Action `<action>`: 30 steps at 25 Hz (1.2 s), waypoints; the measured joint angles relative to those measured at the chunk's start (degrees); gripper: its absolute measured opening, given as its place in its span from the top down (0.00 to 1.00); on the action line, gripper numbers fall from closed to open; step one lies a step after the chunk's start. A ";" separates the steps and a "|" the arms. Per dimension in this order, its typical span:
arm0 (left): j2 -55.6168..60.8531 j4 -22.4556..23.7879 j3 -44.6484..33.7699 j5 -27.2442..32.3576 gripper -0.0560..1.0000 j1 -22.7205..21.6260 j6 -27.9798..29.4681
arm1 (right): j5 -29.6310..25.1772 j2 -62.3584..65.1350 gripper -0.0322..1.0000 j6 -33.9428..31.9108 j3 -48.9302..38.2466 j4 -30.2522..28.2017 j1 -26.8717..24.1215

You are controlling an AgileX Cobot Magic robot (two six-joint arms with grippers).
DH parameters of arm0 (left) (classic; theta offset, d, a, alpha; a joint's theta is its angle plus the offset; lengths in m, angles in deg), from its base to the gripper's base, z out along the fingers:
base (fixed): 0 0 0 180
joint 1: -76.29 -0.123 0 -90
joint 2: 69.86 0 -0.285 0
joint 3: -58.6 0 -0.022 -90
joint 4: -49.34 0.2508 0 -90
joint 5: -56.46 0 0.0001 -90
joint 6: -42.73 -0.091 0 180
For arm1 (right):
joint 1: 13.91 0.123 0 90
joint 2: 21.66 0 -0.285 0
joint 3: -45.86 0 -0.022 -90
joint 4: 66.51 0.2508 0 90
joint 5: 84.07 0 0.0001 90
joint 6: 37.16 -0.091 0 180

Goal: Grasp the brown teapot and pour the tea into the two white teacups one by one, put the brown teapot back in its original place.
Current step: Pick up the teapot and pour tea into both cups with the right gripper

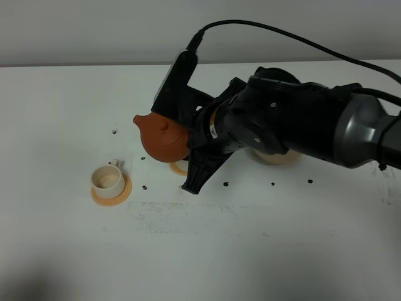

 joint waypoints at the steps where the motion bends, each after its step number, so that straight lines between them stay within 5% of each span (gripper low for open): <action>1: 0.00 0.00 0.00 0.00 0.66 0.00 0.00 | -0.11 -0.63 0.89 0.34 0.22 -0.93 0.47; 8: 0.00 0.00 0.00 0.00 0.66 0.00 0.00 | -1.26 -4.05 0.89 1.32 0.33 -7.72 3.67; 30: 0.00 0.00 0.00 0.00 0.66 0.00 -0.06 | -0.64 -12.44 0.89 1.50 10.33 -13.62 5.94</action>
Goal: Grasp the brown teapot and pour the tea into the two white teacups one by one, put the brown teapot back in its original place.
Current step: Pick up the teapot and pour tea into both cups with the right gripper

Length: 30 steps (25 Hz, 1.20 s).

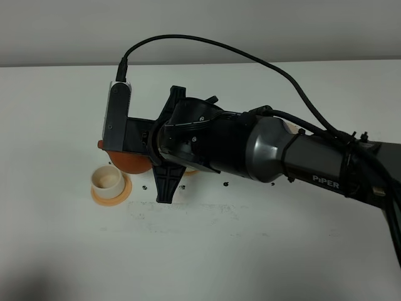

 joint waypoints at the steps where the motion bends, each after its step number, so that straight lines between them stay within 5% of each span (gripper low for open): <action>1: 0.00 0.00 0.00 0.00 0.66 0.00 0.00 | 0.00 -0.38 0.89 0.00 0.00 -0.45 0.00; 30: 0.00 0.00 0.00 0.00 0.66 0.00 0.00 | 1.26 -3.73 0.89 -2.13 0.09 -12.19 2.82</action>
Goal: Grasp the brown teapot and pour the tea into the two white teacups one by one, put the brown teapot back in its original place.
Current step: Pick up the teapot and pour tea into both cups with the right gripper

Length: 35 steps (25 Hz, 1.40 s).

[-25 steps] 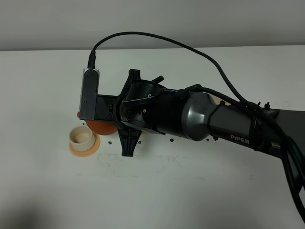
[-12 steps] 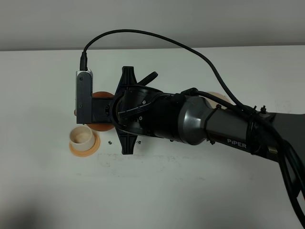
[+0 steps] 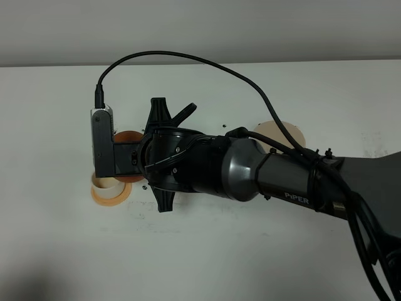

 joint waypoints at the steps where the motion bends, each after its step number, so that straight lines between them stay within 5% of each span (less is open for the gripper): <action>1: 0.00 0.00 0.00 0.00 0.66 0.00 0.00 | -0.13 -0.23 0.89 0.00 0.00 -0.28 0.00; 35: 0.00 0.00 0.00 0.00 0.66 0.00 0.06 | -2.97 -1.31 0.89 0.00 0.00 -13.42 1.70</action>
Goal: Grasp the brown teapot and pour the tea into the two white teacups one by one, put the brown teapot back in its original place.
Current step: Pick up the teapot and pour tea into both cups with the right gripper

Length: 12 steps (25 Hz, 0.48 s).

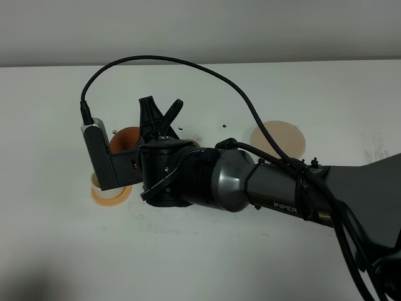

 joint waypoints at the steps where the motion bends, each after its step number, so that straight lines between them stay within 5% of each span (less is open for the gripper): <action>1: 0.00 0.00 0.00 0.00 0.66 0.00 0.00 | -0.08 0.00 0.89 0.00 0.00 -0.15 0.00; 12: 0.00 0.00 0.00 0.00 0.66 0.00 -0.06 | -0.14 0.00 0.89 1.26 0.00 -2.38 0.00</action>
